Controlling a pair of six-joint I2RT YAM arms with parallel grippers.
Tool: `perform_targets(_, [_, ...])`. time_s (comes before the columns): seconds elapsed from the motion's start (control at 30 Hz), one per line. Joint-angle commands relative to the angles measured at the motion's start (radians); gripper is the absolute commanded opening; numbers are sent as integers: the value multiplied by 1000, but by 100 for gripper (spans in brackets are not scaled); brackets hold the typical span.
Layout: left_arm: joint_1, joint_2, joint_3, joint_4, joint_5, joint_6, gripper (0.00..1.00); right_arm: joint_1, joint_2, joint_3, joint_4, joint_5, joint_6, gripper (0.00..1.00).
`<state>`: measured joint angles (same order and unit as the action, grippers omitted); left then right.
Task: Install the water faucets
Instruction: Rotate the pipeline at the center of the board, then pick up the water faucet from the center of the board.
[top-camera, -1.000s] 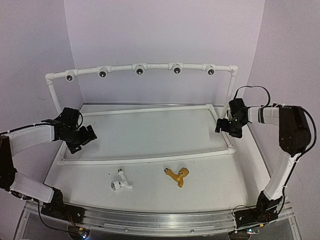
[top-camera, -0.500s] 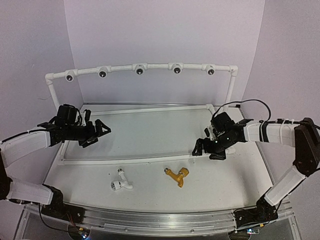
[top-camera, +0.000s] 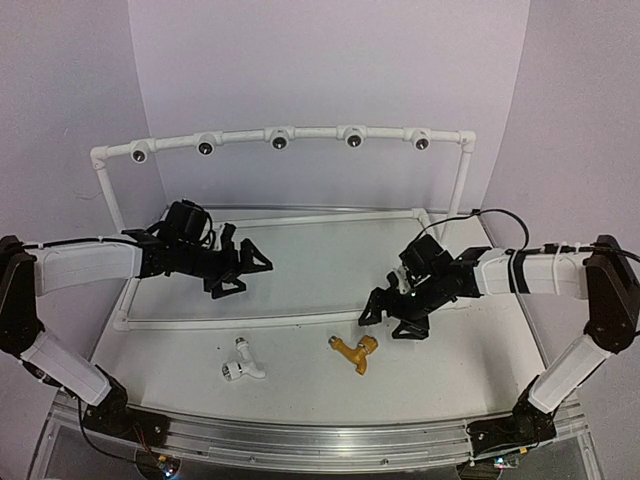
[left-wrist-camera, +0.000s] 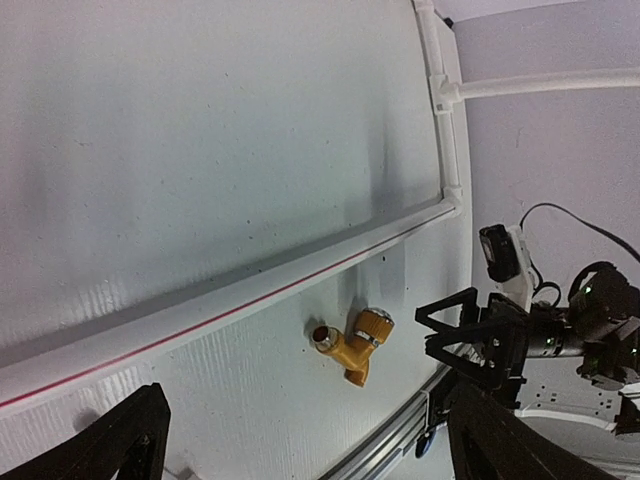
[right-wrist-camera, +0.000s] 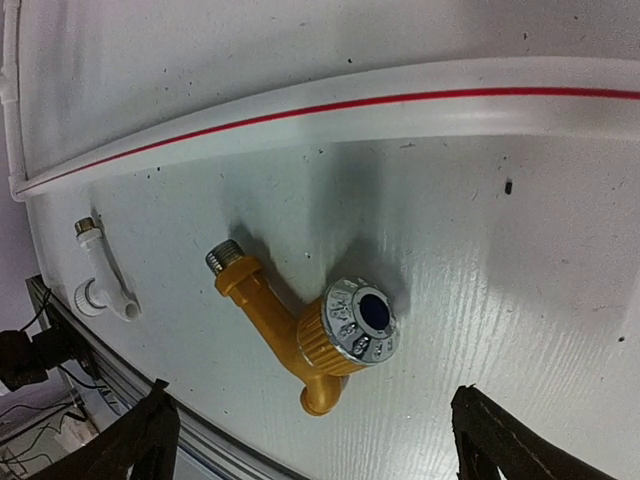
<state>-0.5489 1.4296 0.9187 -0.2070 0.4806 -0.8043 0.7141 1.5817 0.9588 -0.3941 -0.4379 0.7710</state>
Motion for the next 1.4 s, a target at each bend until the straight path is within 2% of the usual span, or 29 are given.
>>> perform_targets(0.0, [-95,24,57,17,-109,-87,99,64,43,3,84,71,185,93])
perform_targets(0.23, [-227,3,-4,49,-250,-43,98,194,60,-73,146,254,305,92])
perform_targets(0.43, [-258,-58,-42,50,-268,-110,100,206,52,-122,151,321,508,94])
perform_targets(0.63, [-274,-87,-37,51,-298,-92,100,224,98,-83,139,420,645,93])
perform_targets(0.87, [-275,-101,-2,16,-339,-68,97,301,141,-8,73,578,821,89])
perform_targets(0.97, [-275,-122,-15,15,-322,-79,96,321,189,43,32,608,845,84])
perform_targets(1.1, [-275,-185,-17,-10,-318,-20,96,341,232,87,-9,661,882,81])
perform_targets(1.23, [-274,-256,2,-93,-352,53,97,345,254,99,-11,689,900,71])
perform_targets(1.37, [-273,-282,28,-147,-362,83,98,346,260,97,-12,707,908,56])
